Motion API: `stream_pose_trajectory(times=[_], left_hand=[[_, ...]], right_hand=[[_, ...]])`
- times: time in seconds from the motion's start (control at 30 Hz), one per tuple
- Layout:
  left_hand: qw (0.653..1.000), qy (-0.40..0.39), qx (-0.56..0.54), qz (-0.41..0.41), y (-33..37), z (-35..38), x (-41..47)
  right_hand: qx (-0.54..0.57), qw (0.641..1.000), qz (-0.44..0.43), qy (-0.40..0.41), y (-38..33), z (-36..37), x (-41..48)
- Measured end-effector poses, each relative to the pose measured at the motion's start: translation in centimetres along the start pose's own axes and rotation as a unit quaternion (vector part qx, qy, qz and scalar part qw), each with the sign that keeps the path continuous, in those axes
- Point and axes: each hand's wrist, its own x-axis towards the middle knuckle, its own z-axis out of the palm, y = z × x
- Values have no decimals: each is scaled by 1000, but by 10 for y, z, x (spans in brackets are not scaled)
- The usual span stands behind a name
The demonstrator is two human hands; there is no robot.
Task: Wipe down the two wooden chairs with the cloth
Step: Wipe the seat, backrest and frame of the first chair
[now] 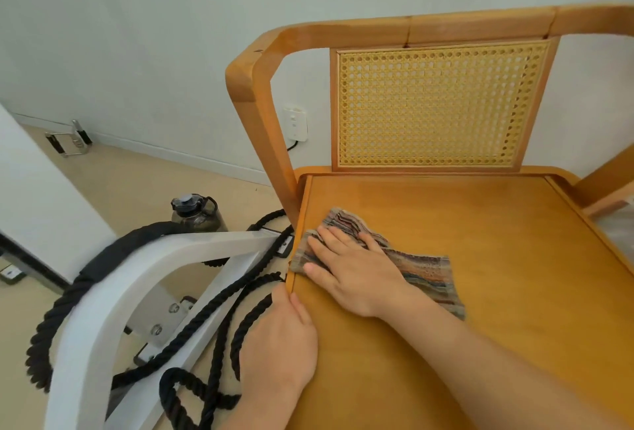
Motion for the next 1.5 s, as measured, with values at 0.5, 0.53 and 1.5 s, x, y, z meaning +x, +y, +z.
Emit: stream_pose_trajectory(times=[0.5,0.53,1.5], left_hand=[[974,-16,58,217,66,-4,35],[976,-47,70,202,79,3,41],[973,-58,142,173,99,64,180]], right_hand=[[656,721,136,178,37,-49,9],[625,740,148,201,45,-52,7],[57,939,230,251,96,-14,6]])
